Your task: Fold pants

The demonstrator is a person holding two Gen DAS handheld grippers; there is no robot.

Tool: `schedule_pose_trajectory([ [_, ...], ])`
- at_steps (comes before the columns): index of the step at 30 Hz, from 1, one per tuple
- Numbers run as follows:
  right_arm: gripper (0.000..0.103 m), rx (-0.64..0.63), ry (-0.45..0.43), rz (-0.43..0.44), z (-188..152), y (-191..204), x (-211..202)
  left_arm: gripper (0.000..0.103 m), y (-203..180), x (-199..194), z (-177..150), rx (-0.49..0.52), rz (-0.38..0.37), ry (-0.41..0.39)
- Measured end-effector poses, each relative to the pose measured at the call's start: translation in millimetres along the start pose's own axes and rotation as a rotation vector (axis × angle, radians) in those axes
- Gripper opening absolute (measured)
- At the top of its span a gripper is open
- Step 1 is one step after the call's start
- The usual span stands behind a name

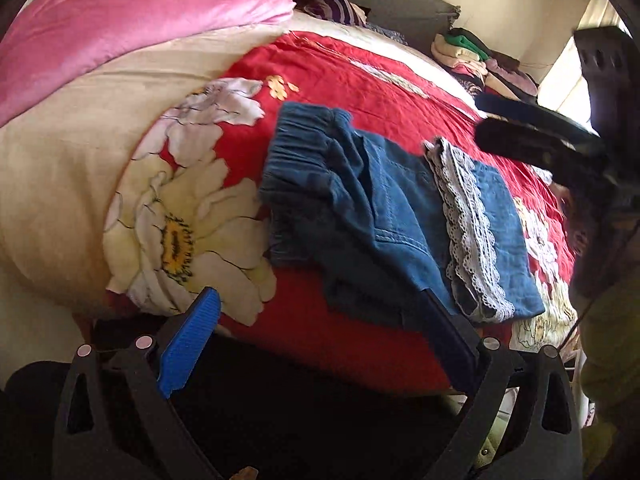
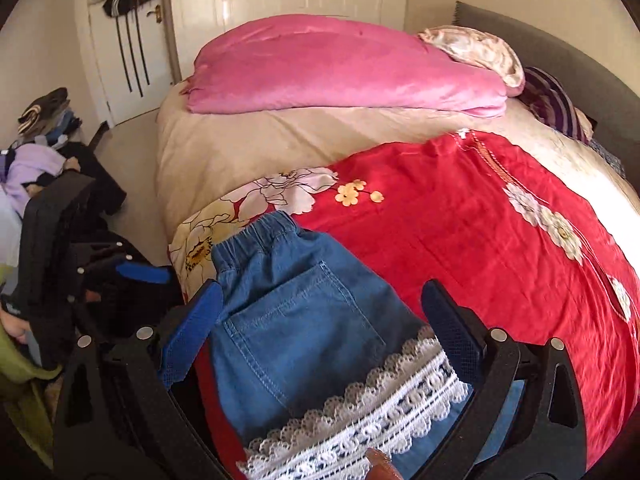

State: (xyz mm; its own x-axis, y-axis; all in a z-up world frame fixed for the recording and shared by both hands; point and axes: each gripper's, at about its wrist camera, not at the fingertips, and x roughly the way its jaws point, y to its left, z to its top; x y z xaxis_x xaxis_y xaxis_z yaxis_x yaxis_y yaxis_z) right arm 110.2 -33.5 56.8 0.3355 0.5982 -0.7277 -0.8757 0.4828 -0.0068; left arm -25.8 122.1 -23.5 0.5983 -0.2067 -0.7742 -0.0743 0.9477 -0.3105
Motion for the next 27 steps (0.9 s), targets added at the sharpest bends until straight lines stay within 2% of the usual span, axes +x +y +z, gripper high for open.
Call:
schedule_pose_trajectory([
  [9, 0.094, -0.024, 0.108, 0.094, 18, -7, 52, 0.096, -6, 22, 2, -0.028, -0.048, 0.018],
  [10, 0.094, -0.028, 0.121, 0.102, 19, -7, 57, 0.092, -4, 24, 3, -0.045, -0.059, 0.017],
  [11, 0.094, -0.032, 0.133, 0.107, 21, -8, 63, 0.079, -2, 26, 4, -0.065, -0.078, 0.019],
  [12, 0.094, -0.042, 0.151, 0.122, 23, -7, 70, 0.074, 0, 28, 5, -0.084, -0.103, 0.017],
  [15, 0.094, -0.057, 0.181, 0.158, 28, -4, 87, 0.07, 0, 34, 8, -0.103, -0.14, 0.023],
  [16, 0.094, -0.057, 0.189, 0.173, 30, -4, 92, 0.065, -1, 37, 8, -0.103, -0.144, 0.024],
  [22, 0.094, -0.05, 0.237, 0.252, 33, 1, 118, 0.057, 4, 51, 9, -0.14, -0.179, 0.032],
  [27, 0.094, -0.033, 0.263, 0.308, 29, 1, 134, 0.056, 4, 58, 11, -0.153, -0.198, 0.028],
])
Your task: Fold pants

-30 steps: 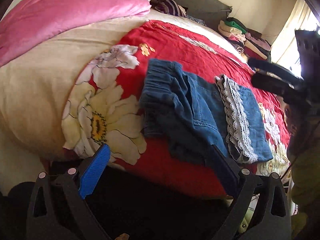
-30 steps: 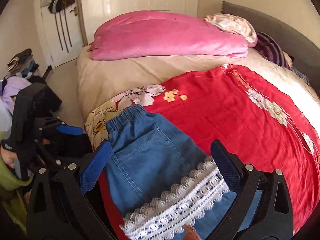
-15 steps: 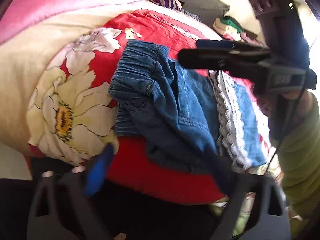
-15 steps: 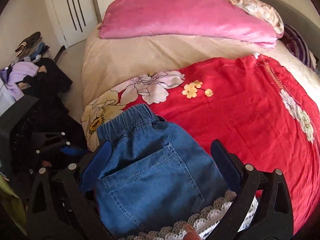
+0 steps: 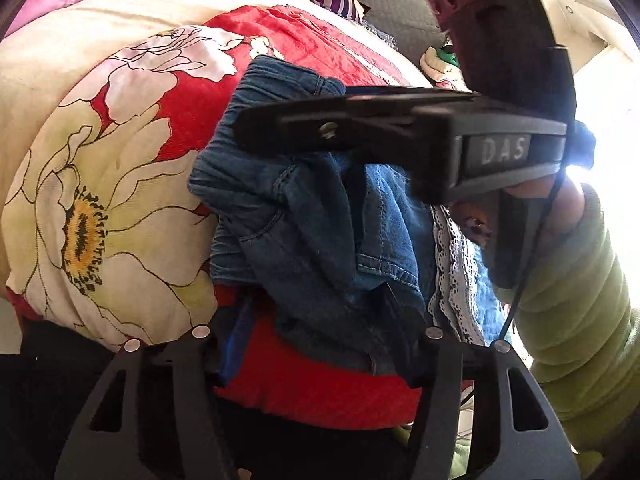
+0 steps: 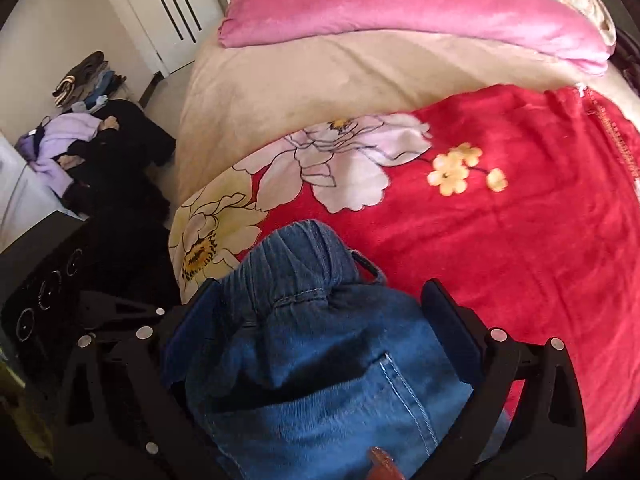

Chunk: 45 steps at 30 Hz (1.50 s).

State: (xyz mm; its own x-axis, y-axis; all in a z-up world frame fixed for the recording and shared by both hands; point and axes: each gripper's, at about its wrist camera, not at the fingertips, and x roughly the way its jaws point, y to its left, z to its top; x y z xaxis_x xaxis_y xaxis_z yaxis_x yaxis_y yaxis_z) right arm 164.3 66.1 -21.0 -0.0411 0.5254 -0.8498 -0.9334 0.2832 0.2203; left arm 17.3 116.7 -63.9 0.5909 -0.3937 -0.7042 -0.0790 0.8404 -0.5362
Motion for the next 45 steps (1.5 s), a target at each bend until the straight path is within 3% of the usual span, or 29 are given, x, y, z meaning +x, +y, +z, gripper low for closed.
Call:
schedule_pose_trajectory([
  [3, 0.091, 0.013, 0.008, 0.042, -3, -3, 5, 0.057, -1, 4, 2, -0.001, -0.009, -0.005],
  [7, 0.054, 0.001, -0.015, 0.088, -7, -2, 0, 0.057, -2, 6, 3, -0.005, -0.022, -0.01],
  [10, 0.041, 0.012, -0.07, 0.084, -12, -2, -17, 0.056, -7, 7, 7, 0.014, -0.014, -0.017],
  [12, 0.037, 0.024, -0.116, 0.097, -17, -5, -32, 0.053, -14, 4, 8, 0.028, -0.016, -0.027],
  [19, 0.037, 0.053, -0.271, 0.151, -46, -13, -91, 0.053, -53, -12, 9, 0.112, -0.042, -0.077],
  [30, 0.038, 0.104, -0.389, 0.143, -103, -34, -148, 0.053, -107, -6, 8, 0.245, -0.073, -0.058],
  [33, 0.044, 0.119, -0.415, 0.14, -115, -37, -155, 0.053, -115, 3, 9, 0.249, -0.088, -0.05],
  [37, 0.062, 0.223, -0.505, 0.199, -144, -53, -171, 0.053, -128, 15, 2, 0.275, -0.145, -0.021],
  [41, 0.063, 0.332, -0.557, 0.152, -178, -68, -183, 0.06, -146, 34, -14, 0.36, -0.187, 0.061],
  [45, 0.064, 0.378, -0.5, 0.035, -200, -66, -177, 0.061, -157, 52, -23, 0.412, -0.201, 0.117],
])
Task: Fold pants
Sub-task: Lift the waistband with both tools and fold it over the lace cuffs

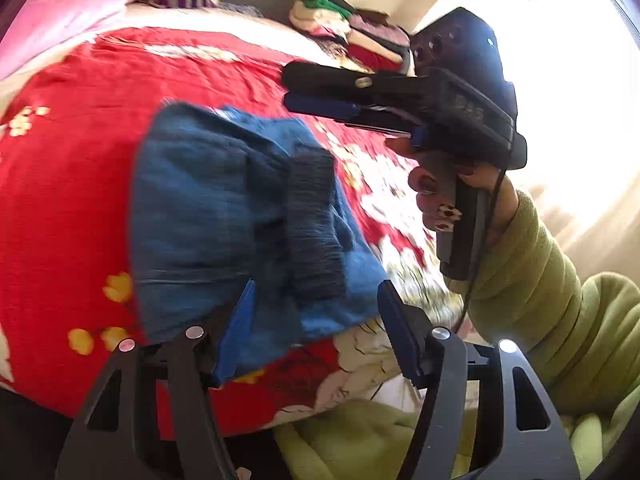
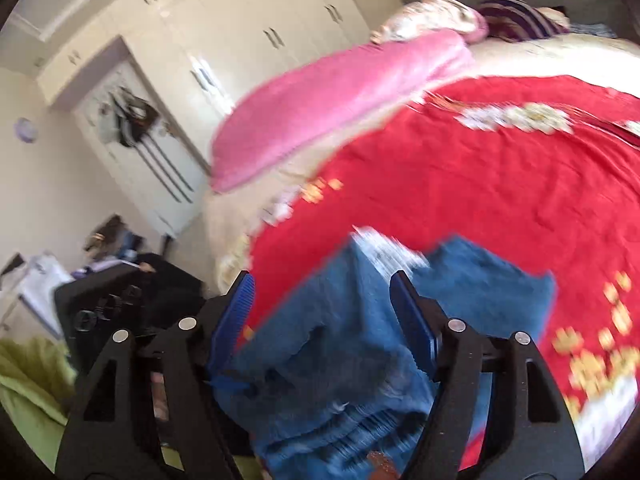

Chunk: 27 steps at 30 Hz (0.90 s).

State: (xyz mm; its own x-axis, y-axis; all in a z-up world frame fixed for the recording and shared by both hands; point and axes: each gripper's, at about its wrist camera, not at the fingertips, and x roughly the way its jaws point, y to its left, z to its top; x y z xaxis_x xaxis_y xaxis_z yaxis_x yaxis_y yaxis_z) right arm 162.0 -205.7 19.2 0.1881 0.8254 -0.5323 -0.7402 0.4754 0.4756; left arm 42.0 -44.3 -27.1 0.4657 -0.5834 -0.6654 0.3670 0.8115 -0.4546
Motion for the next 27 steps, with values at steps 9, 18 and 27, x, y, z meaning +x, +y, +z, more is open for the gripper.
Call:
schedule_pose_trajectory([
  [9, 0.063, -0.037, 0.169, -0.306, -39, -19, 24, 0.065, -15, -9, -9, 0.061, 0.041, -0.001],
  [18, 0.064, -0.098, 0.114, -0.239, -11, 1, 11, 0.053, 2, -26, 4, 0.051, 0.243, -0.064],
  [27, 0.018, -0.166, 0.267, -0.238, 10, -6, 67, 0.039, 2, -17, 2, 0.073, 0.258, -0.031],
])
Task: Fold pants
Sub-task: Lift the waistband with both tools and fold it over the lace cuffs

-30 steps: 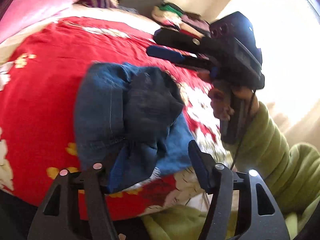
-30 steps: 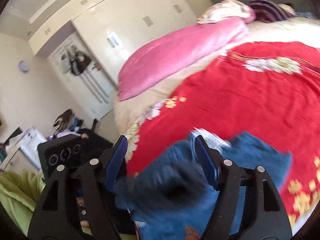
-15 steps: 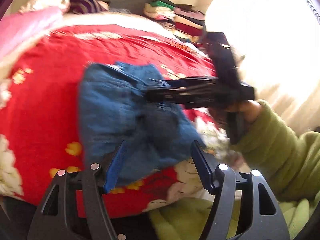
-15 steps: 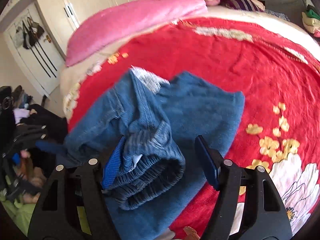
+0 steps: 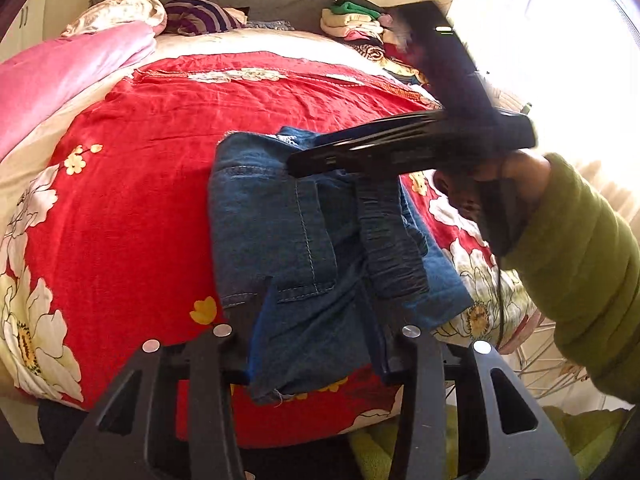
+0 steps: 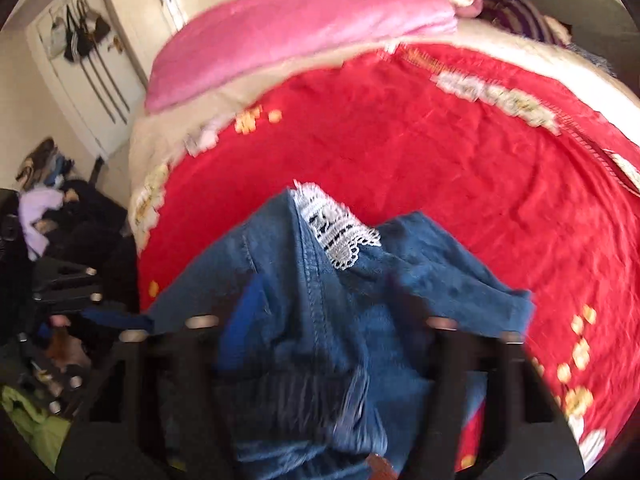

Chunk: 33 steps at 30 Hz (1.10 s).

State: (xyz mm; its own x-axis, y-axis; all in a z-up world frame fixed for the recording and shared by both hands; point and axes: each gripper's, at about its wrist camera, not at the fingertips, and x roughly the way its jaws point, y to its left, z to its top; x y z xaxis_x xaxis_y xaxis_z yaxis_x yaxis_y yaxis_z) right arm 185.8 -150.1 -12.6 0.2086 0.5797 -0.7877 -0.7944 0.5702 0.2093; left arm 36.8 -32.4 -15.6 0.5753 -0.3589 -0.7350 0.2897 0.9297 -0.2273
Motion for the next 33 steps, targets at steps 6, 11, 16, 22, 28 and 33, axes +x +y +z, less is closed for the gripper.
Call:
schedule_pose_trajectory([
  [6, 0.005, -0.088, -0.004, -0.046, 20, 17, 14, 0.039, 3, 10, -6, -0.011, 0.01, 0.026],
  [11, 0.004, -0.192, 0.043, -0.153, 24, 25, 43, 0.039, 3, 14, -8, -0.012, 0.016, 0.035],
  [16, 0.017, -0.121, -0.024, -0.122, 20, 17, 22, 0.039, 4, 15, -10, -0.019, 0.008, 0.043],
  [22, 0.042, -0.059, -0.179, -0.083, 3, 22, -41, 0.043, 5, 8, -12, -0.033, -0.011, 0.037],
  [28, 0.058, -0.093, -0.216, -0.129, -37, 39, -81, 0.058, 15, -21, -11, -0.068, -0.017, -0.013],
  [33, 0.063, -0.008, -0.227, -0.165, -75, 33, -97, 0.06, 31, -38, -3, -0.127, 0.022, -0.068],
])
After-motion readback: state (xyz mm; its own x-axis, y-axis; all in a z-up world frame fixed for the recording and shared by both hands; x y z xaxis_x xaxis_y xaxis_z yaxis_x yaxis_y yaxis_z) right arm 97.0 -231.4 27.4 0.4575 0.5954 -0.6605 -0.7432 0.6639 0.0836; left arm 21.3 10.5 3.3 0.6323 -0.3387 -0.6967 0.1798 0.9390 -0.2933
